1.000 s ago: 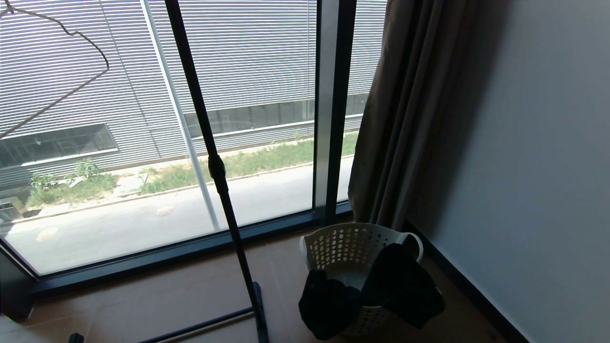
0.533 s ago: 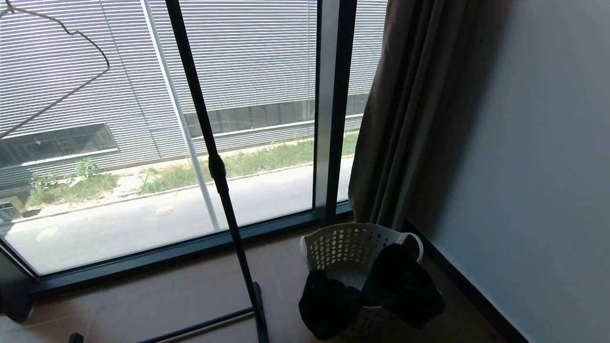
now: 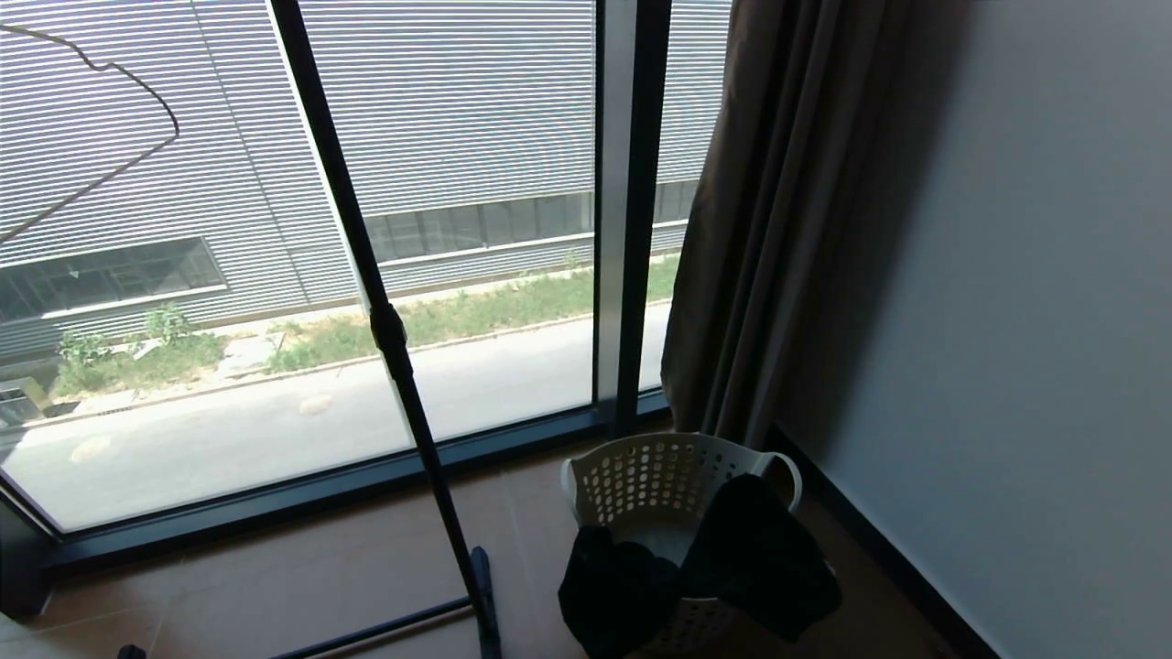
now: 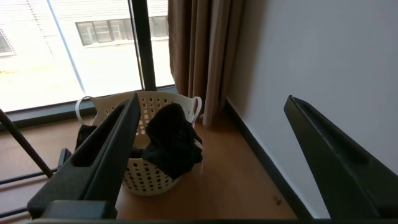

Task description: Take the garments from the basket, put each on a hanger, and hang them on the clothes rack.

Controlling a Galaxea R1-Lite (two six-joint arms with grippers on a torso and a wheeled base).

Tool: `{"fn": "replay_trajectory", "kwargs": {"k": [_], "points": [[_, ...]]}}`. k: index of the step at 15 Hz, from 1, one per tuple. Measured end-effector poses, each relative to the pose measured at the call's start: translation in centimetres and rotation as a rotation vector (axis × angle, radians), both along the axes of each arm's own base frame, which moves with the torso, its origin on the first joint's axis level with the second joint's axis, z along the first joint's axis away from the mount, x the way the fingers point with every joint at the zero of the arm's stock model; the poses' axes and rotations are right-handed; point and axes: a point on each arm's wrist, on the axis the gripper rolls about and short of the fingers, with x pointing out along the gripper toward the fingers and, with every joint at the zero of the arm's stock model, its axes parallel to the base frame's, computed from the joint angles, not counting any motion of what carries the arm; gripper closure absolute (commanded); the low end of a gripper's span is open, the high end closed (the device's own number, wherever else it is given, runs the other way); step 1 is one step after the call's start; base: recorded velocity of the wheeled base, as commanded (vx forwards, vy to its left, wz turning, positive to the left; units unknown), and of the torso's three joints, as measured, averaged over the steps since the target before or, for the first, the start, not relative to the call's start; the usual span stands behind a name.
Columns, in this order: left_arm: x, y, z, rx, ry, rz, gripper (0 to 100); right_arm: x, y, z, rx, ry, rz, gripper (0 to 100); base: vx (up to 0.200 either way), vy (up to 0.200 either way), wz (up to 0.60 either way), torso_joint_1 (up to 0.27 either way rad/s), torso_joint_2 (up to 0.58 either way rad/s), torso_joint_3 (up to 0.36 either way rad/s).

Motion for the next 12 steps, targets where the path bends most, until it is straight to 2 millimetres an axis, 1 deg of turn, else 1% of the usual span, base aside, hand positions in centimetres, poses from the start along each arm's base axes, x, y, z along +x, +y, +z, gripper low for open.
{"fn": "replay_trajectory", "kwargs": {"k": [3,12], "points": [[0.00,0.00,0.01,0.007,-0.001,0.000,0,0.00,0.00,0.00,0.000,0.000,-0.001,0,0.000,0.000,-0.60,0.001,0.00,0.001],[0.00,0.00,0.01,0.019,-0.003,-0.001,0,0.00,0.00,0.01,0.000,-0.001,0.000,0,0.000,0.000,0.00,0.000,0.00,-0.009]]}}
